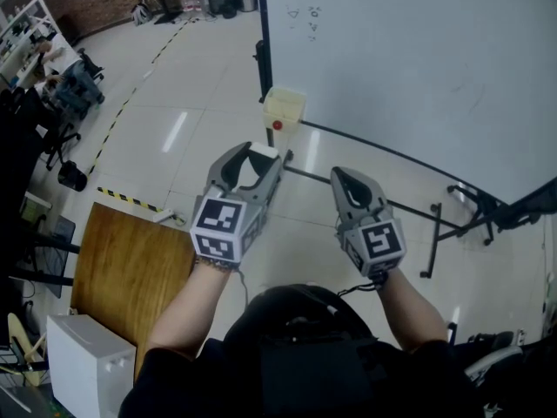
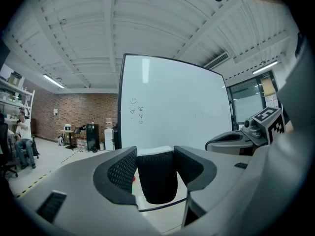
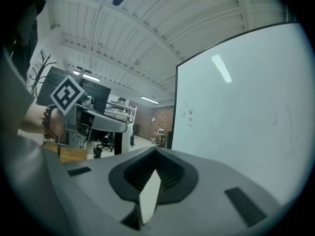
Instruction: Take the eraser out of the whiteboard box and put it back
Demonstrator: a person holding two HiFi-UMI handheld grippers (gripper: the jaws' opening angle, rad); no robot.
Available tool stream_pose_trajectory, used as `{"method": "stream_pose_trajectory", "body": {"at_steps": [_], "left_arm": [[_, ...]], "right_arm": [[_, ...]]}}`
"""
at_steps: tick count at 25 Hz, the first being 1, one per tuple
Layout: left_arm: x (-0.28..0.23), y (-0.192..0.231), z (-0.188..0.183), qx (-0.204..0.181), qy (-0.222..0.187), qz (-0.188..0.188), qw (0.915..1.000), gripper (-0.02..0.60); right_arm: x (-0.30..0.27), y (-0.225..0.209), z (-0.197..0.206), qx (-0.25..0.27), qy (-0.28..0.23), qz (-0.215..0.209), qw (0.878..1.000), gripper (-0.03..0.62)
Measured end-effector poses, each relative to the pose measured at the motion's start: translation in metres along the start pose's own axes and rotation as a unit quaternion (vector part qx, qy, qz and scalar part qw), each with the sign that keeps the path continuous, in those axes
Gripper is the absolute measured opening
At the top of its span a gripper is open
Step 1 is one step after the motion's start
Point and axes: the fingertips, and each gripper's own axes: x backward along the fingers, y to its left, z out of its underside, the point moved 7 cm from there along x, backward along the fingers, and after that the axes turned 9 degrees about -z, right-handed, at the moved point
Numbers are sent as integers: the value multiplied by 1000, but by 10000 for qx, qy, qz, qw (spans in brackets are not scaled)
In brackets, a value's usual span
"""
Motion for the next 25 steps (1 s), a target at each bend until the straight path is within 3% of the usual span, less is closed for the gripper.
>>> {"method": "stream_pose_trajectory", "body": {"at_steps": [12, 25], "left_arm": [[-15, -9, -3, 188, 66, -87, 9998, 230], [-52, -23, -16, 304, -66, -513, 9982, 230]], "right_arm": [[4, -19, 2, 11, 18, -129, 9999, 26], [17, -63, 13, 75, 21, -466, 9989, 26]]}}
